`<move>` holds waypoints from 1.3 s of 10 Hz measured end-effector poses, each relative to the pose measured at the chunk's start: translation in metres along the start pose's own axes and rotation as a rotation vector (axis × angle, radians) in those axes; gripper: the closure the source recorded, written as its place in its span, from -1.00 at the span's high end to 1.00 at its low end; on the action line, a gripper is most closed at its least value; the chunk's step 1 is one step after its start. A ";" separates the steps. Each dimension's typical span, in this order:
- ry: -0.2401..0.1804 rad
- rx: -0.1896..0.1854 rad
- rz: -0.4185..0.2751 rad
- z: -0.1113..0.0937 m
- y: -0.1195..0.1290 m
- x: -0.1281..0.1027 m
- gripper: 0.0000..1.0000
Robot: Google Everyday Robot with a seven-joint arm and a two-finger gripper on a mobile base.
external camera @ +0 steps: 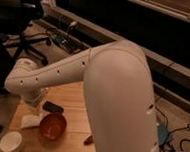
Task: Place the white sponge in the ceramic bowl
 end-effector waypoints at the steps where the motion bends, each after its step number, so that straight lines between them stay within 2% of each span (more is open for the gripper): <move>1: 0.008 0.007 -0.013 0.006 0.000 -0.001 0.30; 10: 0.001 0.009 -0.020 0.006 -0.001 -0.002 0.30; 12: -0.060 0.028 -0.120 0.006 0.004 -0.021 0.30; 13: -0.103 0.034 -0.211 0.006 0.013 -0.037 0.30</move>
